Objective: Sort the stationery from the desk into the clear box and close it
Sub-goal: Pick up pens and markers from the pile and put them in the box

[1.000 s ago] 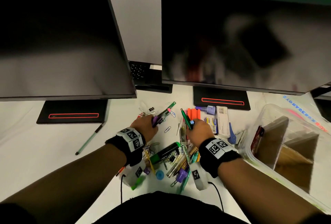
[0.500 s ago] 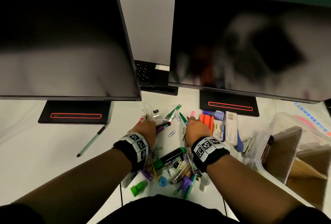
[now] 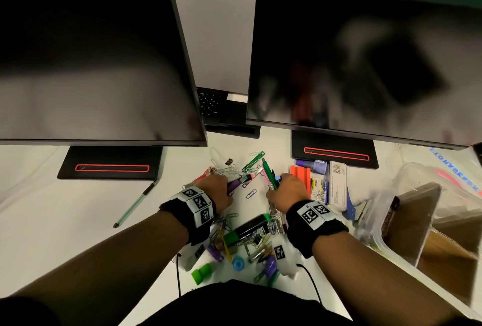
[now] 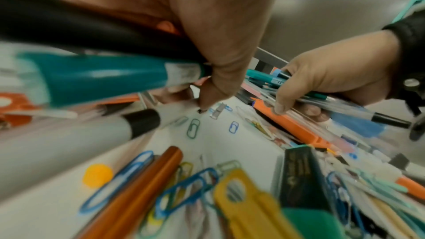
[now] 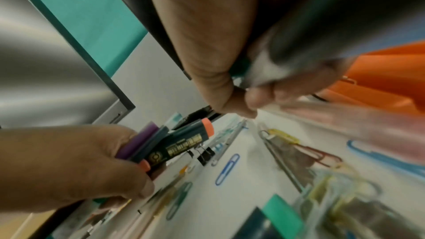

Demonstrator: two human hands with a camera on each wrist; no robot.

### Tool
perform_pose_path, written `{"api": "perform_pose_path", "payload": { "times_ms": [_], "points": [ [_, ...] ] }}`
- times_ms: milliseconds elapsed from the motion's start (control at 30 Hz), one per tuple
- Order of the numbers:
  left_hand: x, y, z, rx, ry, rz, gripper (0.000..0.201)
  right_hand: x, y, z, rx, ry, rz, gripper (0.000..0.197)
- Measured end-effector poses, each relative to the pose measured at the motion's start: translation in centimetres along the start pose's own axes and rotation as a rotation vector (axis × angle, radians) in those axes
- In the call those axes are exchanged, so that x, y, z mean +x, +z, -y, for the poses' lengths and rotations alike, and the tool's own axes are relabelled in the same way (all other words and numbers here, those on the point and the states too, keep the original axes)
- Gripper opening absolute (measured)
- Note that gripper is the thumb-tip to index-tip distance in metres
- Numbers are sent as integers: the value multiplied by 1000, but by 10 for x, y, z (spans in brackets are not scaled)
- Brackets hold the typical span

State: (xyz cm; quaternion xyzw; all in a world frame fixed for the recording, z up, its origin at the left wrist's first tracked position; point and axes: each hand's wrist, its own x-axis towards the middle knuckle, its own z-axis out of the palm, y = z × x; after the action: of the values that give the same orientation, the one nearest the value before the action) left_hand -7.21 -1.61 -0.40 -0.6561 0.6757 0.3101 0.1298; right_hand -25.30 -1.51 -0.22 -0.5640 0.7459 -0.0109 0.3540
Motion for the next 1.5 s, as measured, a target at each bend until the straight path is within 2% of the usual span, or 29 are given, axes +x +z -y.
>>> {"api": "perform_pose_path", "payload": {
  "times_ms": [233,333,400,433,533,633,700,800,867,1000,1133,1233,1333,1400,1500],
  "points": [
    [-11,-8,-11,-95,28,9,19,-13,-10,-6,248,1,-45,22],
    [-15,-12,-23,-129,52,-26,23,-19,-22,-15,417,45,-51,22],
    [-17,-14,-33,-128,65,-52,24,-26,-36,-24,560,45,-67,16],
    [-18,-14,-39,-124,75,-56,24,-30,-47,-33,606,37,-94,13],
    [-21,-13,-54,-149,98,-28,22,-49,-87,-49,757,64,-262,31],
    [-26,-10,-67,-223,110,15,16,-64,-126,-81,883,110,-413,14],
    [-31,-10,-78,-244,110,21,12,-68,-143,-107,911,187,-461,20],
    [-38,-12,-96,-215,119,-11,13,-66,-150,-137,736,292,-476,14],
    [-42,-13,-109,-212,132,-49,14,-66,-149,-147,645,347,-425,17],
    [-55,-19,-140,-262,165,-65,22,-66,-145,-149,516,295,-287,19],
    [-69,-23,-178,-347,206,-59,28,-72,-155,-152,428,231,-311,43],
    [-74,-23,-204,-407,230,-24,12,-84,-161,-168,492,140,-327,50],
    [-74,-20,-229,-413,240,-27,17,-106,-162,-192,473,6,-340,34],
    [-74,-17,-247,-411,256,-31,23,-127,-159,-208,320,-123,-317,25],
    [-71,-11,-271,-381,277,-35,29,-146,-144,-233,-74,-344,-203,36]
  ]
}}
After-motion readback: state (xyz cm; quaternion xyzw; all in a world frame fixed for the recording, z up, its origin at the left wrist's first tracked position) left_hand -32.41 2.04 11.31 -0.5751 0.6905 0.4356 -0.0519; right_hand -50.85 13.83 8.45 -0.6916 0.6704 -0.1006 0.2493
